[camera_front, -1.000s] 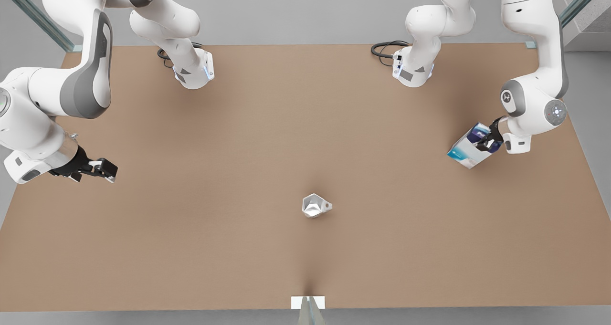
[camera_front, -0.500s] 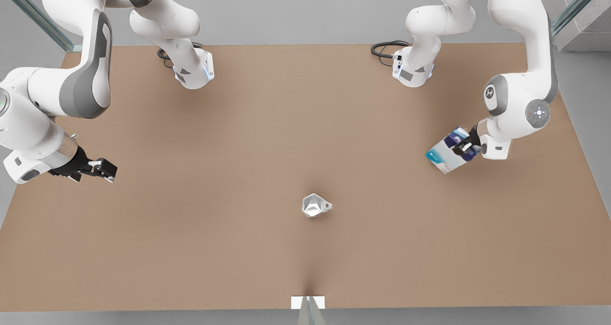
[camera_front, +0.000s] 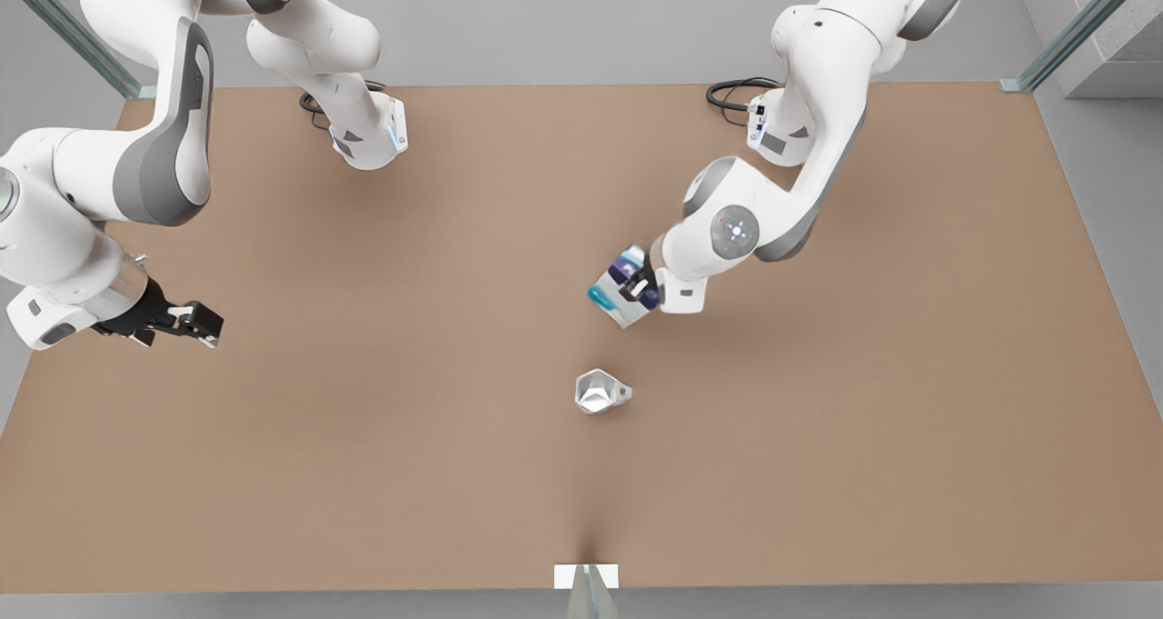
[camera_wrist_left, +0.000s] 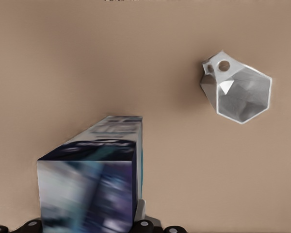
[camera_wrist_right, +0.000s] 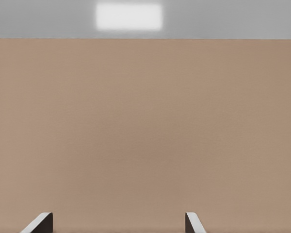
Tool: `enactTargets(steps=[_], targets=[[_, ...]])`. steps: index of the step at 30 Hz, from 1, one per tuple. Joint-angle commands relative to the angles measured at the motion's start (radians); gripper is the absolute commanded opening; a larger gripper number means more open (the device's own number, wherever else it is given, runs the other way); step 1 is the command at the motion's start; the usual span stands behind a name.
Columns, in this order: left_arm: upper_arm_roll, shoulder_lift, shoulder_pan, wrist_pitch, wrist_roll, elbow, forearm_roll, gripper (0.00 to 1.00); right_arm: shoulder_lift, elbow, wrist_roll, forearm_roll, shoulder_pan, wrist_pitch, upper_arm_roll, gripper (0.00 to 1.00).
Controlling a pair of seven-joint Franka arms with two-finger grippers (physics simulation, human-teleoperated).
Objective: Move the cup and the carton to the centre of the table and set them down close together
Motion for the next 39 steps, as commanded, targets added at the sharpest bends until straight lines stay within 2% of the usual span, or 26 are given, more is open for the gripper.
enactTargets(steps=[1, 10, 11, 12, 20, 23, 24, 26, 29, 31, 32, 33, 36, 39], targets=[[0.0, 0.017, 0.0, 0.0, -0.005, 0.022, 0.003, 0.64, 0.0, 0.0, 0.0, 0.0, -0.001, 0.0, 0.0, 1.0], [0.002, 0.098, -0.037, 0.046, -0.023, 0.059, 0.021, 0.66, 0.0, 0.0, 0.0, 0.0, 0.0, 0.0, 0.0, 1.0], [0.002, 0.104, -0.037, 0.048, -0.023, 0.059, 0.021, 0.85, 0.0, 0.0, 0.001, 0.0, 0.0, 0.0, 0.0, 1.0], [0.002, 0.104, -0.037, 0.054, -0.024, 0.06, 0.021, 1.0, 0.0, 0.0, 0.0, 0.0, 0.0, 0.0, 0.0, 1.0], [0.005, 0.092, -0.043, 0.051, -0.032, 0.062, 0.021, 1.0, 0.0, 0.0, 0.0, 0.0, -0.001, 0.0, 0.0, 1.0], [0.029, 0.089, -0.04, -0.15, -0.024, 0.212, 0.056, 1.0, 0.0, 0.0, 0.0, 0.0, -0.001, 0.0, 0.0, 1.0], [0.064, 0.092, -0.034, -0.227, 0.075, 0.269, 0.107, 1.0, 0.0, 0.0, 0.0, 0.0, -0.001, 0.0, 0.0, 1.0], [0.238, 0.083, -0.03, -0.344, 0.624, 0.321, 0.188, 1.0, 0.0, 0.0, 0.0, 0.0, 0.0, 0.009, 0.0, 1.0], [0.434, 0.066, -0.033, -0.347, 1.106, 0.38, 0.193, 1.0, 0.0, 0.0, 0.0, 0.0, 0.0, 0.011, 0.0, 1.0], [0.462, 0.023, -0.03, -0.389, 1.239, 0.401, 0.28, 1.0, 0.0, 0.0, 0.0, 0.0, 0.0, 0.011, 0.0, 1.0], [0.459, -0.014, -0.008, -0.403, 1.266, 0.398, 0.294, 1.0, 0.0, 0.0, 0.0, 0.0, 0.0, 0.011, 0.0, 1.0], [0.379, -0.049, 0.084, -0.428, 1.299, 0.395, 0.323, 1.0, 0.0, 0.0, 0.001, 0.0, 0.0, 0.011, 0.0, 1.0], [0.273, -0.132, 0.182, -0.443, 1.319, 0.36, 0.423, 1.0, 0.0, 0.0, 0.001, 0.0, -0.001, 0.014, 0.0, 1.0], [0.264, -0.144, 0.184, -0.442, 1.318, 0.358, 0.438, 1.0, 0.0, 0.0, 0.001, 0.0, 0.0, 0.014, 0.0, 1.0]])
